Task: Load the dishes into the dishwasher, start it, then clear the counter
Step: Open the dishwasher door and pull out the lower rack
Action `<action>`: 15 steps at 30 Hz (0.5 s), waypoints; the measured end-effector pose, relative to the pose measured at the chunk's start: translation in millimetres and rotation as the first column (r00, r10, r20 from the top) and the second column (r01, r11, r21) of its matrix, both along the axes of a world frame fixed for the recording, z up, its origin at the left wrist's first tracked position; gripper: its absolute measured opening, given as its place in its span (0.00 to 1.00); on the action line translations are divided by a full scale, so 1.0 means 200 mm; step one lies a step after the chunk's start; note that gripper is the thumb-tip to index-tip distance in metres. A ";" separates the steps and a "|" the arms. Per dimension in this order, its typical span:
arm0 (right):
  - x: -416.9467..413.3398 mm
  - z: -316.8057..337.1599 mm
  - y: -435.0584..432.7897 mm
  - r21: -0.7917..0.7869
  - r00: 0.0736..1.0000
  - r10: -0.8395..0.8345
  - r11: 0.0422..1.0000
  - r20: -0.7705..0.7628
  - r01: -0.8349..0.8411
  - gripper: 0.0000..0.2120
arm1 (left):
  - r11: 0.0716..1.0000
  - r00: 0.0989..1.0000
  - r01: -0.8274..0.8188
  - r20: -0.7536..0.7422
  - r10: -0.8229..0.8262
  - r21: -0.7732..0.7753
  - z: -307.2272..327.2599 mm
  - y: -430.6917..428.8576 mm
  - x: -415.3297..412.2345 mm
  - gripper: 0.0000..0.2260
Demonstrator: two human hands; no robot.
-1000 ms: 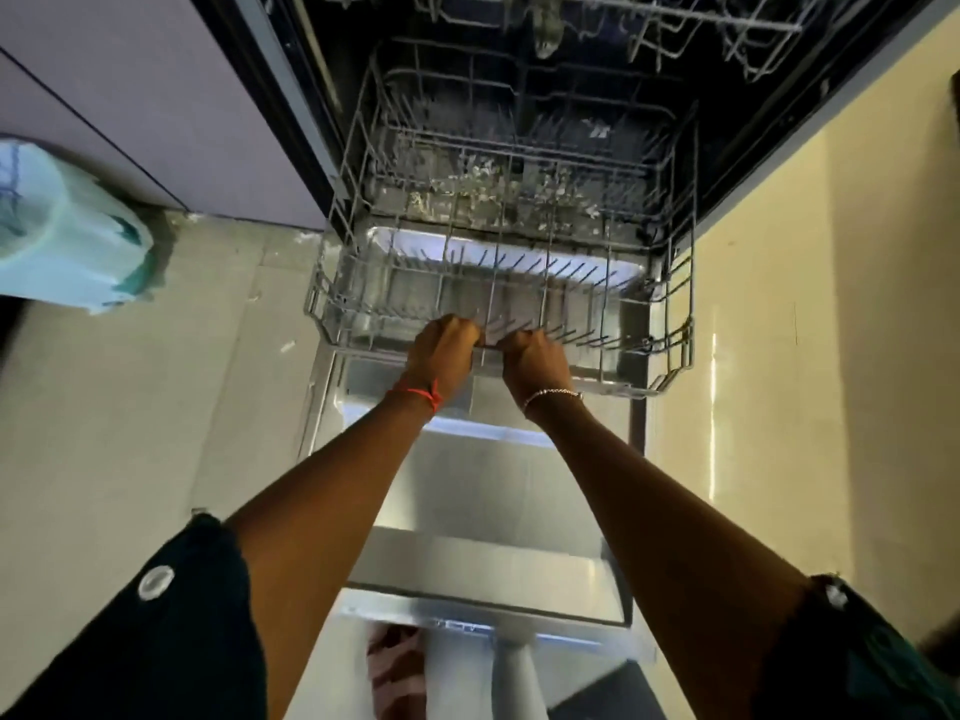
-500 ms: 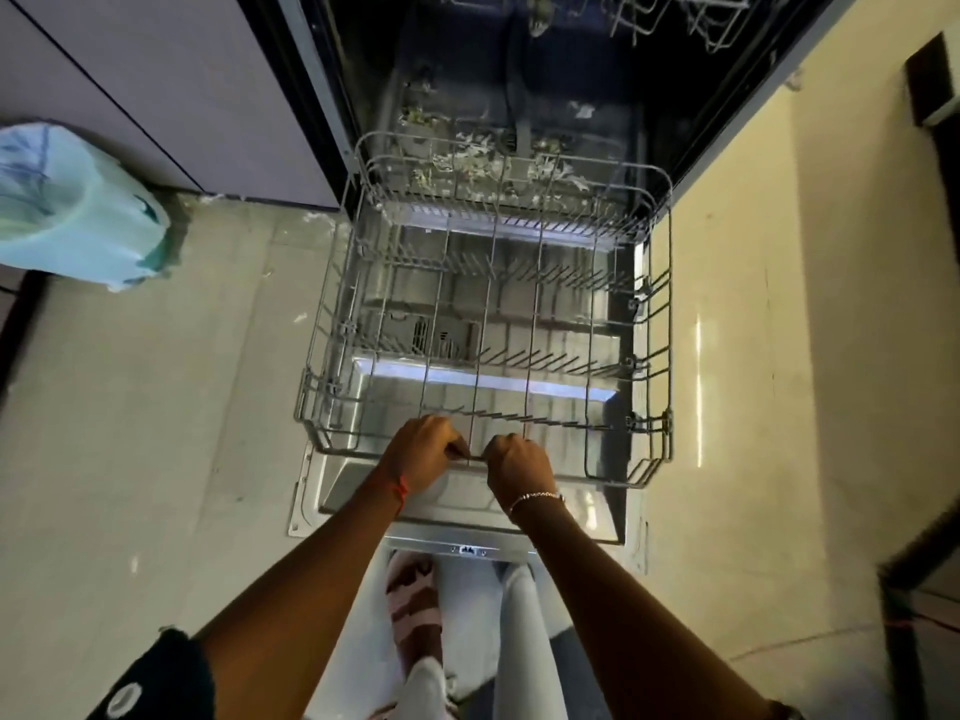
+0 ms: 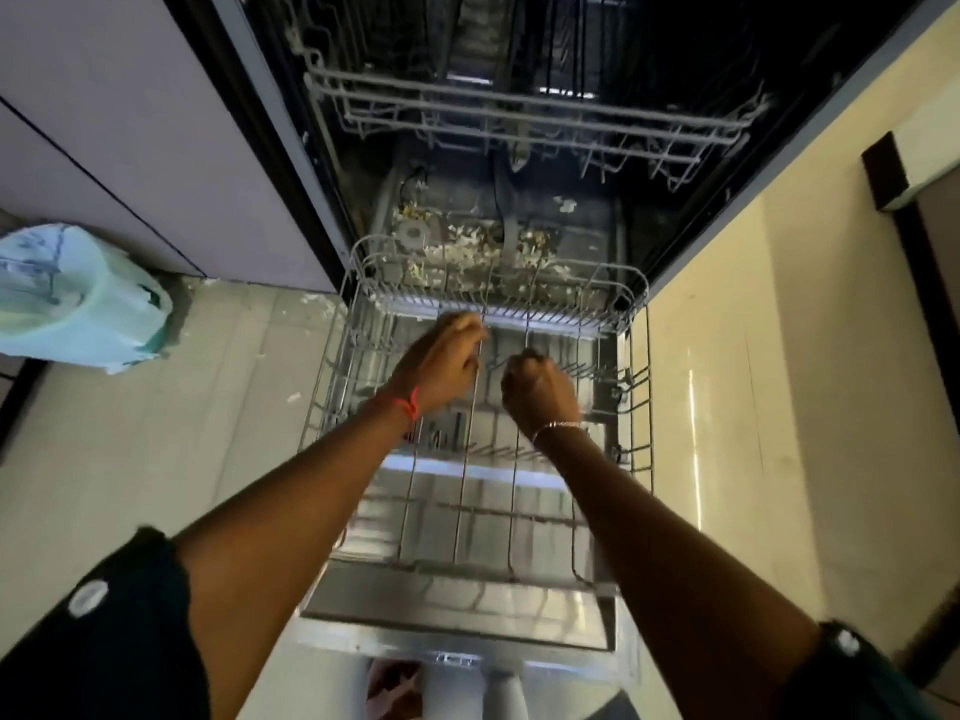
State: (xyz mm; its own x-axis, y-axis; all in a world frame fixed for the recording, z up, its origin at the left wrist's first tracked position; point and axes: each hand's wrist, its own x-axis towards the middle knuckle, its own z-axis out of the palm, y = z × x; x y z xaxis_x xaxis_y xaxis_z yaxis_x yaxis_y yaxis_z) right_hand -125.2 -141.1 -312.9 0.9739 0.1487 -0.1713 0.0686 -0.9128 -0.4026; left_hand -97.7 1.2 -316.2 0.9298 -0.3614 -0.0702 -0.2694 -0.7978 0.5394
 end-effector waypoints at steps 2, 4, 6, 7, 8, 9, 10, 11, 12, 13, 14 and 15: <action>0.29 0.11 -0.04 0.046 0.988 -0.020 0.999 0.152 0.013 0.11 | 1.000 0.987 -0.004 0.161 0.002 0.011 0.10 -0.03 0.28 0.18; 0.57 0.23 -0.08 0.062 0.953 0.005 0.998 0.303 -0.025 0.14 | 0.999 0.961 0.000 0.277 -0.010 0.038 0.20 -0.07 0.53 0.21; 0.81 0.31 -0.12 0.032 0.934 0.052 0.997 0.353 -0.068 0.20 | 0.997 0.931 0.006 0.364 -0.033 0.075 0.28 -0.11 0.75 0.25; 0.91 0.35 -0.14 -0.017 0.941 0.076 0.997 0.329 -0.074 0.24 | 0.994 0.913 0.000 0.405 -0.046 0.112 0.32 -0.12 0.84 0.27; 0.98 0.36 -0.15 -0.078 0.945 0.098 0.994 0.312 -0.078 0.28 | 0.986 0.901 -0.014 0.430 -0.059 0.165 0.34 -0.13 0.91 0.28; 1.04 0.37 -0.16 -0.129 0.936 0.119 0.988 0.331 -0.080 0.29 | 0.976 0.896 -0.030 0.439 -0.069 0.213 0.35 -0.13 0.96 0.29; 1.07 0.37 -0.16 -0.174 0.914 0.142 0.982 0.380 -0.080 0.29 | 0.969 0.893 -0.044 0.444 -0.072 0.245 0.35 -0.13 1.00 0.28; 1.09 0.35 -0.16 -0.215 0.886 0.159 0.974 0.435 -0.069 0.27 | 0.964 0.889 -0.057 0.453 -0.069 0.260 0.35 -0.13 1.03 0.27; 1.11 0.33 -0.16 -0.234 0.854 0.155 0.971 0.496 -0.040 0.25 | 0.963 0.886 -0.068 0.459 -0.063 0.262 0.34 -0.12 1.05 0.25; 1.11 0.31 -0.15 -0.230 0.839 0.140 0.973 0.526 -0.018 0.23 | 0.964 0.885 -0.076 0.462 -0.052 0.256 0.32 -0.11 1.06 0.23; 1.12 0.31 -0.15 -0.214 0.835 0.122 0.977 0.536 -0.006 0.23 | 0.965 0.890 -0.084 0.454 -0.040 0.250 0.32 -0.11 1.06 0.21; 1.12 0.30 -0.14 -0.199 0.849 0.114 0.980 0.516 -0.010 0.23 | 0.967 0.894 -0.086 0.447 -0.030 0.238 0.32 -0.10 1.06 0.20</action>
